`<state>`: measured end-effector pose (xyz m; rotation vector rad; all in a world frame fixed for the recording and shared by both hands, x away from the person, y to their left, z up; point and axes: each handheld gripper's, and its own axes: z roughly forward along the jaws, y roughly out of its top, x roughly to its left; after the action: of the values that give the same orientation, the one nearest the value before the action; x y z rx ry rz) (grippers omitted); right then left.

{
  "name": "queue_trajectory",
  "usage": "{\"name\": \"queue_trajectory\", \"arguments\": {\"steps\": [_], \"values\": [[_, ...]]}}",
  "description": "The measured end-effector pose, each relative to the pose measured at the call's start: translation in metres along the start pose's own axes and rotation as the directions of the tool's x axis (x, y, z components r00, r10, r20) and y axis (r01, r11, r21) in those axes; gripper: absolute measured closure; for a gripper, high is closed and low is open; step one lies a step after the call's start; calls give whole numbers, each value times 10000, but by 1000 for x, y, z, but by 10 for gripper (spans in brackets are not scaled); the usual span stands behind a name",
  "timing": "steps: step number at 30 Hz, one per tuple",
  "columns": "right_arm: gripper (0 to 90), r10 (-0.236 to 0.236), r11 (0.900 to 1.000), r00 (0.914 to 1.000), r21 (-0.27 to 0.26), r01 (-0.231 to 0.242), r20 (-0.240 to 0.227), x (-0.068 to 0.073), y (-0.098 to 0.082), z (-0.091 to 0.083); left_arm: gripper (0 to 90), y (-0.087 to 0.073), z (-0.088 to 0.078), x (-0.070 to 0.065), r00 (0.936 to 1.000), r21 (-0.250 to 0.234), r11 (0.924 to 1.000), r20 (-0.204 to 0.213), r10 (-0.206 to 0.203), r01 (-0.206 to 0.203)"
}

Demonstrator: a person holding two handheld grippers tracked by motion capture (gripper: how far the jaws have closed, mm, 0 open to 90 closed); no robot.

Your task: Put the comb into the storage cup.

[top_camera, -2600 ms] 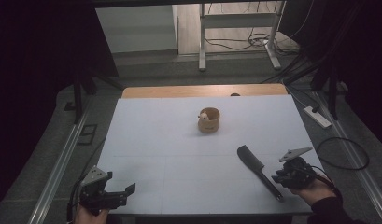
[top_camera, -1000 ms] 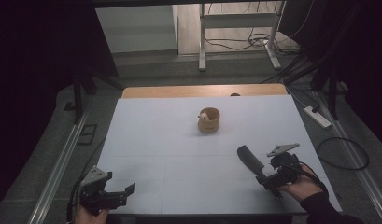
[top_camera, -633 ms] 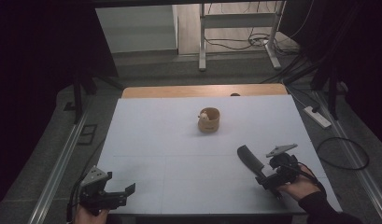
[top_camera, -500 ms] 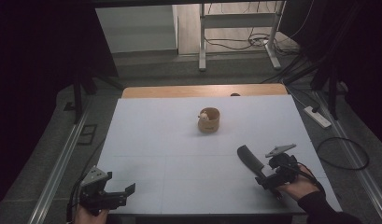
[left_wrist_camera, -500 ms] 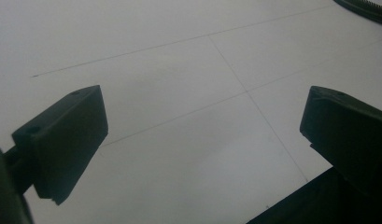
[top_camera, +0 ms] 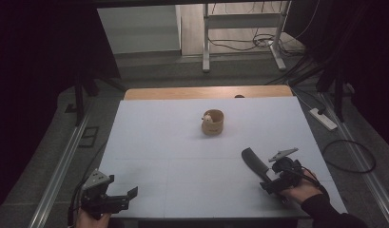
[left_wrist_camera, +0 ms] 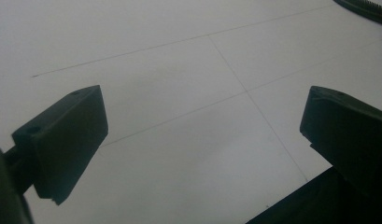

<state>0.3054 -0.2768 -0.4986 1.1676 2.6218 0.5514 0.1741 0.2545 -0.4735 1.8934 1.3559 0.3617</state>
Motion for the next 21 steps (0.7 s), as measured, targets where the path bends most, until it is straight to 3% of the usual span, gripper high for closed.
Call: {"name": "queue_trajectory", "arguments": {"steps": [10, 21], "values": [[0, -34, 9977, 9999, 684, 27, 97, -1, -2, 10, 17, 0, 0, 0, 10000, -2, 10000, 9, 21, -21], [0, 226, 9961, 9997, 849, -234, 105, -1, -1, 11, 17, 0, 0, 0, 10000, -7, 10000, 39, 3, -3]]}}
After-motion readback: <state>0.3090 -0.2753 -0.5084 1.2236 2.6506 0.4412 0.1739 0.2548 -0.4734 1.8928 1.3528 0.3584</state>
